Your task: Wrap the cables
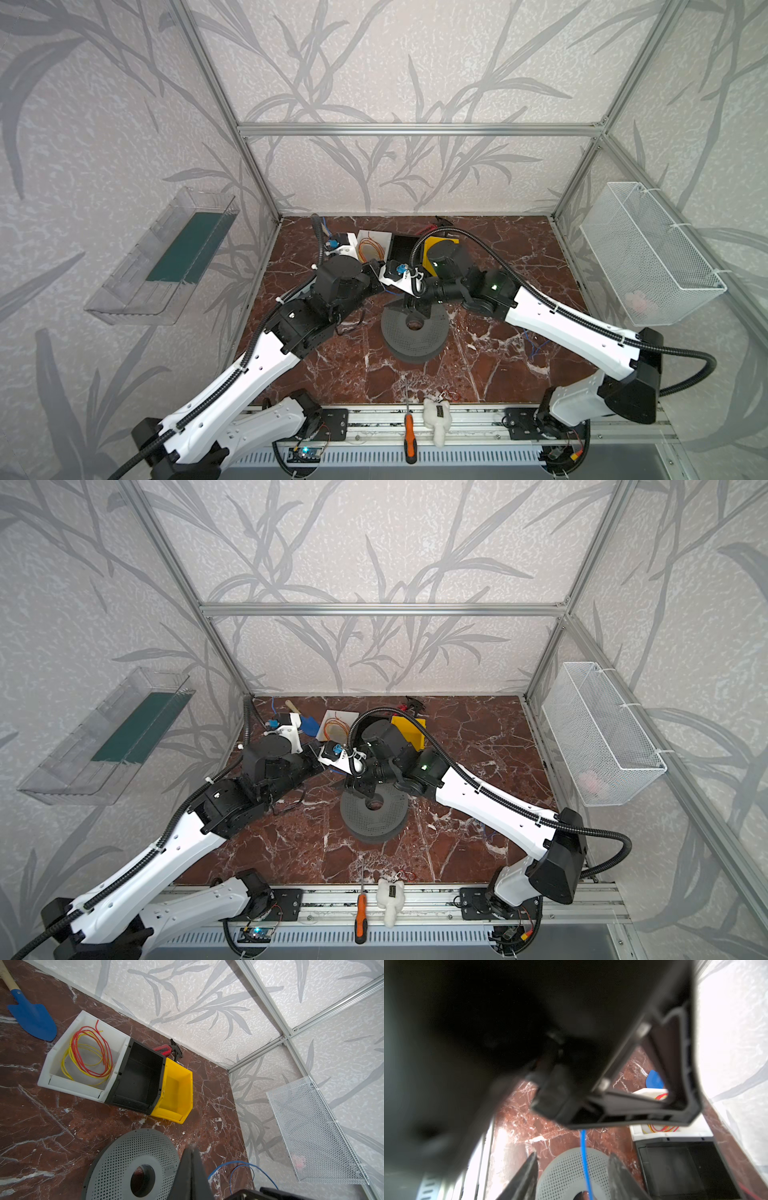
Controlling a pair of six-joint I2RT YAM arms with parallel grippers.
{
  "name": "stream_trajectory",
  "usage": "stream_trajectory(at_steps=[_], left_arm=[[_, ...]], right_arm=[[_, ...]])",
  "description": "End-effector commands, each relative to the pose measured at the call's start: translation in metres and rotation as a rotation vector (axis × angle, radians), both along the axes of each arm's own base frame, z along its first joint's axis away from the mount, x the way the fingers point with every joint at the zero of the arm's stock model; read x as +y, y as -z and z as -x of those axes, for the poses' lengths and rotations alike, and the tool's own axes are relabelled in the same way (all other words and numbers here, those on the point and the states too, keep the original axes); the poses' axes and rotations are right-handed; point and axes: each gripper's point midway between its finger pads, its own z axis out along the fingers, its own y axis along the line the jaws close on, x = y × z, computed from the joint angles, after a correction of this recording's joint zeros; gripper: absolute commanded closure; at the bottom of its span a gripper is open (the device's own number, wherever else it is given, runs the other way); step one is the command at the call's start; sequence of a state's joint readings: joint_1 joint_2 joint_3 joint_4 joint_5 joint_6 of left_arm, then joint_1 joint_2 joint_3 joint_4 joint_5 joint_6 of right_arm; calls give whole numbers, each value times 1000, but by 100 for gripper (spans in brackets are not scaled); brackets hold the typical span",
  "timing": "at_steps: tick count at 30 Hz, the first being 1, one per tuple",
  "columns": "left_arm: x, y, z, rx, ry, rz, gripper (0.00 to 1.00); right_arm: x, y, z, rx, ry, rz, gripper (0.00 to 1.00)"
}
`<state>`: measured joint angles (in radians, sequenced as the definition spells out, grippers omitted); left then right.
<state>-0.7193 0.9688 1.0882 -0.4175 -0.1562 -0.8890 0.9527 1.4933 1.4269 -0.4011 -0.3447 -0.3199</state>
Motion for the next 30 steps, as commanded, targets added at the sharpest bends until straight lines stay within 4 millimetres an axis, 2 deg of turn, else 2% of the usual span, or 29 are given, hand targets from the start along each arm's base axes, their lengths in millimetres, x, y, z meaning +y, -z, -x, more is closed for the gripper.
stream_trajectory(at_steps=[1,6,8,9,15,17,19,20,21,24,27,30], left_arm=[[10,0,7,-18,-16,-16,100],[17,5,10,-16,-30,-30,100],[18,6,10,-19,-35,-30,100],[18,7,10,-19,-39,-32,100],[14,10,8,-11,-25,-36,100],[11,11,8,-6,-15,-35,100],[9,11,7,-2,-8,-34,100],[9,10,8,-1,-5,-34,100],[9,10,8,0,-5,-35,100],[9,11,9,5,-3,-37,100],[11,11,10,8,-6,-42,100],[12,9,11,4,-6,-37,100]], right_arm=[[9,10,-4,22,3,-16,64],[5,26,-2,37,12,3,74],[2,30,-2,32,19,6,90],[1,31,-2,28,25,0,93],[-3,37,-1,26,32,3,96],[-3,39,-2,26,34,10,92],[-3,40,-2,23,32,14,64],[-2,40,-2,21,32,14,54],[-2,40,-3,18,32,13,52],[0,40,-4,14,26,10,53],[2,42,-3,18,17,11,68],[3,48,-3,25,13,25,71]])
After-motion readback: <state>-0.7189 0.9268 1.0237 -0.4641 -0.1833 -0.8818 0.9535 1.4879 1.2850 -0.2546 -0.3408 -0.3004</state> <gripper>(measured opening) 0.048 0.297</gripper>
